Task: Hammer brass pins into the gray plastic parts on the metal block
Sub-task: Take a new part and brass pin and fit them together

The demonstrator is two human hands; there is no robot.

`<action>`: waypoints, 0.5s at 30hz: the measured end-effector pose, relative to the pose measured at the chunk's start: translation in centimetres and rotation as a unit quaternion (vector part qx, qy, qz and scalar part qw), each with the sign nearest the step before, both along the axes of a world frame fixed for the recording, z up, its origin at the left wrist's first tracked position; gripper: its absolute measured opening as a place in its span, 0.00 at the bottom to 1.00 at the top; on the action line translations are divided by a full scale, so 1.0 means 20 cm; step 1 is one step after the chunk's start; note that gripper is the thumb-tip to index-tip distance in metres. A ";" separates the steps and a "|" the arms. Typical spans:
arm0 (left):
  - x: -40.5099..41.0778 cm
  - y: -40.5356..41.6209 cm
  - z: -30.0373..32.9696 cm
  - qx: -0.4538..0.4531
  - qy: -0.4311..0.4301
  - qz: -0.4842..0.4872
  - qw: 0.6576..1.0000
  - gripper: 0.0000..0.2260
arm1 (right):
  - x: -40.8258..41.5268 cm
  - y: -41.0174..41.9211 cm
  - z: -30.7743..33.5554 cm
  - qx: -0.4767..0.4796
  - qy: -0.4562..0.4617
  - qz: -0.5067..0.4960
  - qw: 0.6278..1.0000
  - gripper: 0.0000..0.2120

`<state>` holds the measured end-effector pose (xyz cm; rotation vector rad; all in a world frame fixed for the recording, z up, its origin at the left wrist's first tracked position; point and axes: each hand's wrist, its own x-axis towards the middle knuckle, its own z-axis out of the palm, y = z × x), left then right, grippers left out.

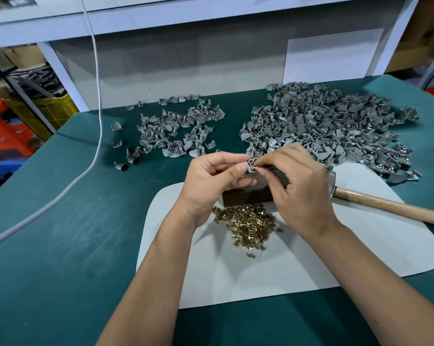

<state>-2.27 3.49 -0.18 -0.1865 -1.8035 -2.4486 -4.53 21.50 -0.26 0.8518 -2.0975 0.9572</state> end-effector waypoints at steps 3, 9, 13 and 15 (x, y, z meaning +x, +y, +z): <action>0.00 0.02 0.00 -0.033 0.022 0.035 0.999 0.11 | 0.00 0.00 0.00 -0.015 -0.010 -0.015 1.000 0.02; 0.00 0.08 0.00 -0.136 0.081 0.102 0.982 0.13 | 0.01 0.00 0.01 -0.030 -0.045 -0.032 0.998 0.02; 0.00 0.10 -0.01 -0.111 0.078 0.112 0.984 0.10 | 0.02 -0.01 0.01 -0.045 -0.058 -0.036 0.997 0.02; 0.00 0.11 0.00 -0.104 0.075 0.112 0.985 0.09 | 0.03 -0.02 0.02 -0.049 -0.063 -0.039 0.996 0.02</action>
